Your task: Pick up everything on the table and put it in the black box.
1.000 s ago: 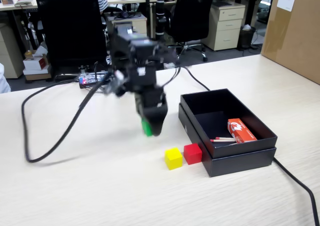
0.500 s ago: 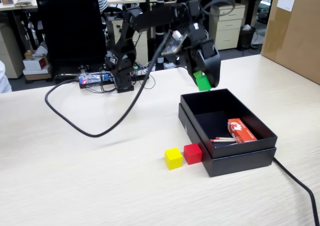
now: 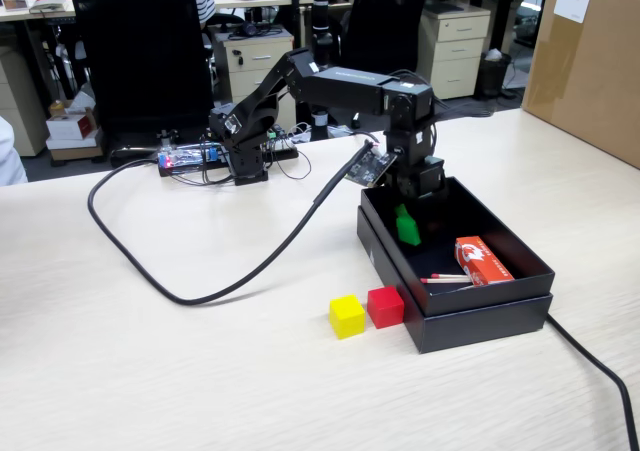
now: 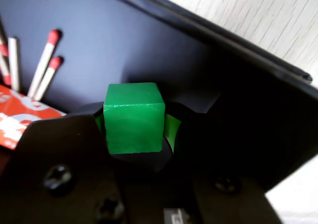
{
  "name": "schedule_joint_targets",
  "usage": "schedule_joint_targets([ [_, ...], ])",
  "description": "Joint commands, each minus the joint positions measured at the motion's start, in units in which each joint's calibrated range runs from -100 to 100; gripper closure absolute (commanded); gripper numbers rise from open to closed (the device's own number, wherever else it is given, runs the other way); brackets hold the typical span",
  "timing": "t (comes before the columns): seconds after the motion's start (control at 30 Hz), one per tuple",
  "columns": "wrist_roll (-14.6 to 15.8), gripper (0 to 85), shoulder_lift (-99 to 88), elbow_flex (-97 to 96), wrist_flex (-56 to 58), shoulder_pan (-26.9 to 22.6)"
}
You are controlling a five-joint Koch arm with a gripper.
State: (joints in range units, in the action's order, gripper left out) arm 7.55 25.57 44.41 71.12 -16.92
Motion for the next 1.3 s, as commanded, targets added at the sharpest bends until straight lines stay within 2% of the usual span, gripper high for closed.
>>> schedule_joint_targets([
  [0.0, -0.2, 64.6, -1.53, 1.47, -0.15, 0.05],
  [0.2, -0.39, 44.7, -5.31, 1.38, -0.15, 0.24],
  [0.27, -0.2, 42.7, -10.25, 2.55, -0.15, 0.73],
  [0.4, 0.1, 42.6, -21.72, 4.28, -0.23, 2.78],
  [0.53, -0.88, 42.6, -31.59, 4.19, -0.23, 6.35],
  [0.77, -2.83, 42.4, -32.51, 3.55, -0.23, 11.53],
  [0.83, -3.32, 38.8, -28.95, 3.1, -0.32, 12.5],
  [1.27, -5.27, 37.8, 3.52, 18.24, -0.92, 14.21],
])
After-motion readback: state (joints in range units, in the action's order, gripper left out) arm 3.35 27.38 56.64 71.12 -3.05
